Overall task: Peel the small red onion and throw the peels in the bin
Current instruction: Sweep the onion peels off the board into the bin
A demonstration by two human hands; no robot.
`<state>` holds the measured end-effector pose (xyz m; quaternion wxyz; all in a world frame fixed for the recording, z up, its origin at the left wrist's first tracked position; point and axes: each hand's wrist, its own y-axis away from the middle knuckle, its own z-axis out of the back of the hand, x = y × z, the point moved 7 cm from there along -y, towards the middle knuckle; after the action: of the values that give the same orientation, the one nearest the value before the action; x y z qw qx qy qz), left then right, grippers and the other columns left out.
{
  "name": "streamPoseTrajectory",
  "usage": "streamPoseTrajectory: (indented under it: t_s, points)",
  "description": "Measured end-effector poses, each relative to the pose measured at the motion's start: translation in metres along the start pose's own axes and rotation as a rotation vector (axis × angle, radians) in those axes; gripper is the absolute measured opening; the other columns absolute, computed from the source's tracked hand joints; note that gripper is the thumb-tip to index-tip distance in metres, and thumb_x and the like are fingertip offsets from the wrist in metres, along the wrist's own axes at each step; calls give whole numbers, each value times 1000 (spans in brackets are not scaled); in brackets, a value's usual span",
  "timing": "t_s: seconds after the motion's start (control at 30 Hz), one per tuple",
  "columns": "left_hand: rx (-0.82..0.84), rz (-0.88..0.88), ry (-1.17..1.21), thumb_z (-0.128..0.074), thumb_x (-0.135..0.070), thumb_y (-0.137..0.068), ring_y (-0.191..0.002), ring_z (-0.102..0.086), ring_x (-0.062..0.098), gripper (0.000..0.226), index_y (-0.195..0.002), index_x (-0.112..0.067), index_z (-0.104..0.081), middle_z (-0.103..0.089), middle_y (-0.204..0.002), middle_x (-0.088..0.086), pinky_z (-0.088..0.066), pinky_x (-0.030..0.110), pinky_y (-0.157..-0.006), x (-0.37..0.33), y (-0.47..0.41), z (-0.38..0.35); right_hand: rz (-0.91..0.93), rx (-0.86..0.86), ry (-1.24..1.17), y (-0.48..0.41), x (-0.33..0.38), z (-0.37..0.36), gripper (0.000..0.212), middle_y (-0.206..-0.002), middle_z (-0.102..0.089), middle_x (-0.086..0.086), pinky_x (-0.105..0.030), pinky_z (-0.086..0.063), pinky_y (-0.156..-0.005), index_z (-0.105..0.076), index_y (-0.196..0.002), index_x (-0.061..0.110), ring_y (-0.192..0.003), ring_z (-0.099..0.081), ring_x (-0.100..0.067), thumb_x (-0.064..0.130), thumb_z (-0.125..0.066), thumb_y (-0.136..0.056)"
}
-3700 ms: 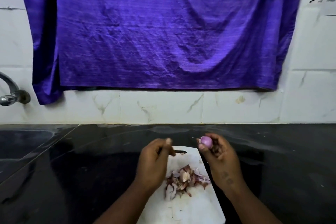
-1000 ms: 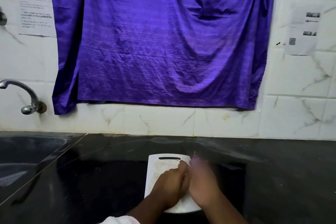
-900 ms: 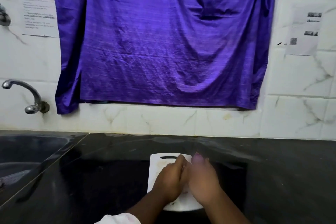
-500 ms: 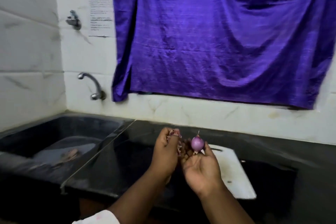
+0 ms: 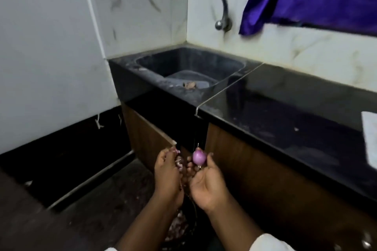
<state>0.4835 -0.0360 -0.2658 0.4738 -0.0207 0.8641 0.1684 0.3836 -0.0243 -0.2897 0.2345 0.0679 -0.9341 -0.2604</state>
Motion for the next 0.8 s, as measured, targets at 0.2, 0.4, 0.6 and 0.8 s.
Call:
streamPoseTrajectory:
  t_s: [0.2, 0.4, 0.6, 0.8]
  points:
    - [-262, 255, 4, -46, -11, -101, -28, -32, 8, 28, -74, -19, -50, -42, -46, -2, -22, 12, -31, 94, -54, 84, -56, -169, 193, -42, -18, 50, 31, -85, -60, -11, -26, -45, -67, -59, -118, 13, -71, -52, -16, 40, -55, -101]
    - [-467, 593, 169, -57, -33, -83, -110, -69, 45, 40, -104, -5, -74, -65, -132, 27, -55, 60, -98, 358, -172, 230, -111, -240, 346, -71, -32, 81, 25, -85, -60, -10, -29, -46, -66, -57, -121, 18, -72, -53, -17, 35, -54, -103]
    - [-505, 616, 213, -42, -27, -107, -80, -63, 25, 28, -95, -12, -63, -64, -102, 14, -53, 34, -81, 242, -115, 148, -132, -267, 375, -89, -43, 98, 29, -85, -60, -10, -30, -46, -68, -58, -125, 16, -75, -55, -18, 36, -54, -103]
    - [-534, 479, -142, -50, -22, -105, -113, -64, 35, 41, -131, 6, -63, -65, -133, 23, -50, 37, -96, 210, -104, 149, -131, -284, 366, -89, -47, 102, 38, -84, -61, -11, -30, -46, -66, -55, -133, 13, -74, -55, -19, 36, -52, -104]
